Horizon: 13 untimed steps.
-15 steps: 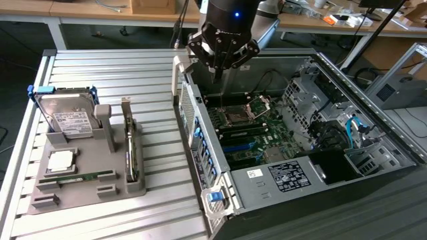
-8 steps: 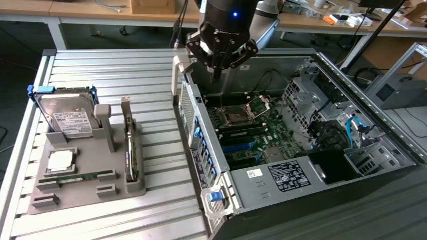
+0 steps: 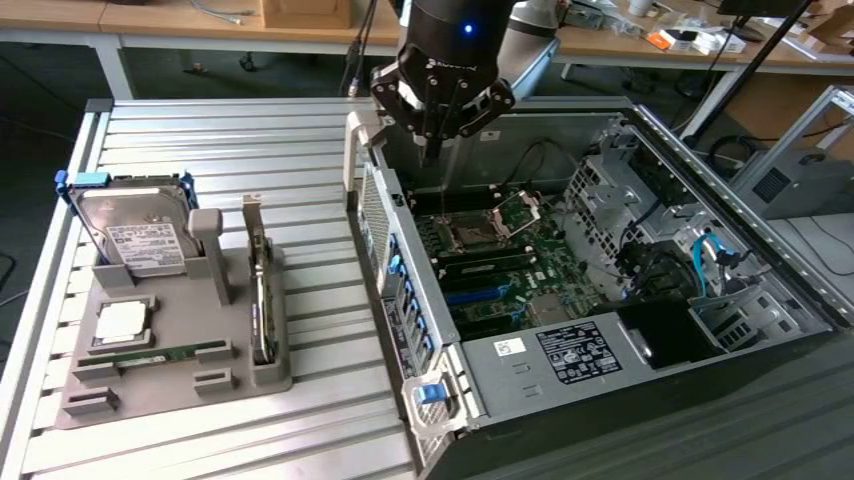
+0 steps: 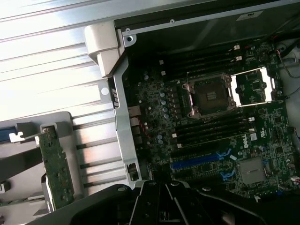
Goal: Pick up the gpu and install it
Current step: 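Reach for the gpu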
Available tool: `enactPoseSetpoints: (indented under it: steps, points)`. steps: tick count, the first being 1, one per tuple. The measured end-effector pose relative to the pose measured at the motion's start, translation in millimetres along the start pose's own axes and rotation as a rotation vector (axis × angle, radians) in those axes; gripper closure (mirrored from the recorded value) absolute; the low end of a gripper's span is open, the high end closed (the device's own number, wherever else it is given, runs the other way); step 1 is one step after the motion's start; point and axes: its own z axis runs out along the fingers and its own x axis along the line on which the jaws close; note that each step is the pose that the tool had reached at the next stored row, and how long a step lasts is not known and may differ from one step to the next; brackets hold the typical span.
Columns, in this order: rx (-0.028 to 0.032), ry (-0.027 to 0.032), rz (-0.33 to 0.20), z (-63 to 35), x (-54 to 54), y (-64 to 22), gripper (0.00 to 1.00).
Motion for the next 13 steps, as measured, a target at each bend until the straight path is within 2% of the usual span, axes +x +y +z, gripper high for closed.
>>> enactPoseSetpoints:
  steps: [13]
  points:
    - [0.0, 0.0, 0.0, -0.1, 2.8, -0.6, 0.89]
